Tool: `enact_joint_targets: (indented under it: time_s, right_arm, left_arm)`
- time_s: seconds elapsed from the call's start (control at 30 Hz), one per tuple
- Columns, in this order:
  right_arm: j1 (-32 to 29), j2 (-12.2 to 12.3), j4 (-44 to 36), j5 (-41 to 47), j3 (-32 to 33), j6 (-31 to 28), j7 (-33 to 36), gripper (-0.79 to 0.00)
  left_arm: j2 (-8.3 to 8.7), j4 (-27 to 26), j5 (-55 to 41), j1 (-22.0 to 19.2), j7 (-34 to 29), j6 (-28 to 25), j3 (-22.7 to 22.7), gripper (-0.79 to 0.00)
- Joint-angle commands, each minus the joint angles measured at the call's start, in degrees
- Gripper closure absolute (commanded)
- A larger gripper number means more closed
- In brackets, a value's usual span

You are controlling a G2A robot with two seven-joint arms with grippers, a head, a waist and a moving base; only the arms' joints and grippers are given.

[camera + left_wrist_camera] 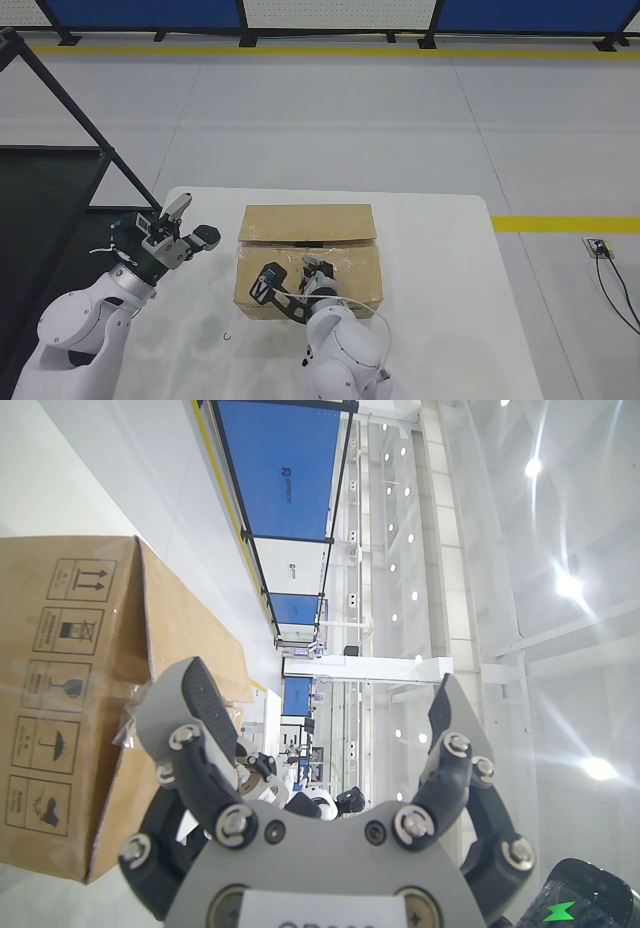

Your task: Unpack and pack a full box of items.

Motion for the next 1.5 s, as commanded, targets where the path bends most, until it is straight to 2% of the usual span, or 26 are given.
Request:
enact_joint_targets:
  time_s: [0.0,0.07,0.23,0.27,0.47,0.83,0.97,1.0,1.03,1.07,1.2,1.23,1.27,1.3,1.47]
  right_arm:
    - [0.28,-0.08,0.3,0.11,-0.01,0.12,0.38,-0.228]
    - [0.56,-0.16,0.61,0.31,0.12,0.3,0.7,-0.2]
    - [1.29,-0.38,1.53,0.78,0.28,0.95,1.41,-0.009]
    - [1.41,-0.41,1.64,0.8,0.32,1.04,1.52,0.0]
    - [1.3,-0.47,1.01,0.32,0.21,2.18,0.82,0.0]
    - [-1.6,0.1,-2.74,-5.62,-1.52,3.23,-2.57,0.0]
    - [-1.9,0.09,-3.0,-4.59,-1.17,0.45,-1.84,0.0]
    - [-1.94,0.08,-3.3,-4.06,-0.88,-0.38,-1.5,-0.046]
    - [-2.09,0.08,-3.59,-3.14,-0.63,-1.21,-1.7,-0.179]
    - [-2.22,0.12,-4.06,-2.13,-0.3,-2.33,-2.26,-0.234]
    - [-3.17,0.21,-6.09,0.99,1.76,-2.5,-2.75,-0.252]
    - [-3.44,0.21,-6.67,2.16,2.19,-2.56,-2.94,-0.388]
    - [-3.74,0.21,-7.57,3.59,2.77,-2.7,-3.12,-0.68]
    - [-4.05,0.23,-8.38,4.46,3.31,-2.78,-2.81,-0.785]
    - [-4.05,0.23,-8.38,4.46,3.31,-2.78,-2.81,-0.785]
  left_arm:
    - [0.0,0.0,0.0,0.0,0.0,0.0,0.0,-0.785]
    - [0.0,0.0,0.0,0.0,0.0,0.0,0.0,-0.785]
    - [0.0,0.0,0.0,0.0,0.0,0.0,0.0,-0.785]
    - [0.0,0.0,0.0,0.0,0.0,0.0,0.0,-0.785]
    - [0.0,0.0,0.0,0.0,0.0,0.0,0.0,-0.785]
    - [0.0,0.0,0.0,0.0,0.0,0.0,0.0,-0.785]
    - [0.0,0.0,0.0,0.0,0.0,0.0,0.0,-0.785]
    - [0.0,0.0,0.0,0.0,0.0,0.0,0.0,-0.785]
    - [0.0,0.0,0.0,0.0,0.0,0.0,0.0,-0.785]
    - [0.0,0.0,0.0,0.0,0.0,0.0,0.0,-0.785]
    - [0.0,0.0,0.0,0.0,0.0,0.0,0.0,-0.785]
    - [0.0,0.0,0.0,0.0,0.0,0.0,0.0,-0.785]
    - [0.0,0.0,0.0,0.0,0.0,0.0,0.0,-0.785]
    - [0.0,0.0,0.0,0.0,0.0,0.0,0.0,-0.785]
    - [0.0,0.0,0.0,0.0,0.0,0.0,0.0,-0.785]
